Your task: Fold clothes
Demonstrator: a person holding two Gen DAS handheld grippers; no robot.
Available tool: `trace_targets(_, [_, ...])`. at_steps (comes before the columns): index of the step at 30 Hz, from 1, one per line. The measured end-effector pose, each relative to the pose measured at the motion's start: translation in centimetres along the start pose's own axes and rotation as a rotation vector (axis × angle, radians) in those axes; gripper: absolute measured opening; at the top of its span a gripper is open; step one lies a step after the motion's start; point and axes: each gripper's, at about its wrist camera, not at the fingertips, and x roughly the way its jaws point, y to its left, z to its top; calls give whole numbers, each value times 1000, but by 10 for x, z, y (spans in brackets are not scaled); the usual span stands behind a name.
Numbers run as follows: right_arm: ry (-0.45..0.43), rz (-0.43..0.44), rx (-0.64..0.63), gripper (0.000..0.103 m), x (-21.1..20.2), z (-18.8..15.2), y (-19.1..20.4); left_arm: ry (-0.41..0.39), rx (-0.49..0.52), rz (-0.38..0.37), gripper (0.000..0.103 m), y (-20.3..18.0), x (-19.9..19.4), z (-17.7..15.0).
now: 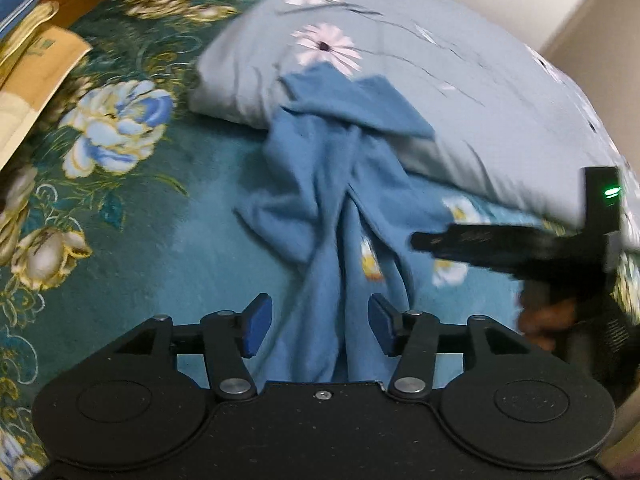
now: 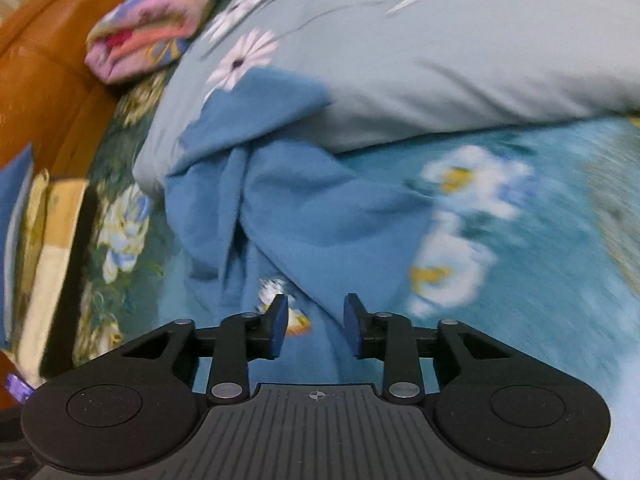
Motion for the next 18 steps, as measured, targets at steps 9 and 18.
trace_targets(9, [32, -88, -218, 29, 63, 18, 36, 71, -79, 84, 56, 9, 15, -10])
trace_targets(18, [-60, -38, -123, 2, 19, 34, -11, 106, -83, 111, 57, -10, 26, -7])
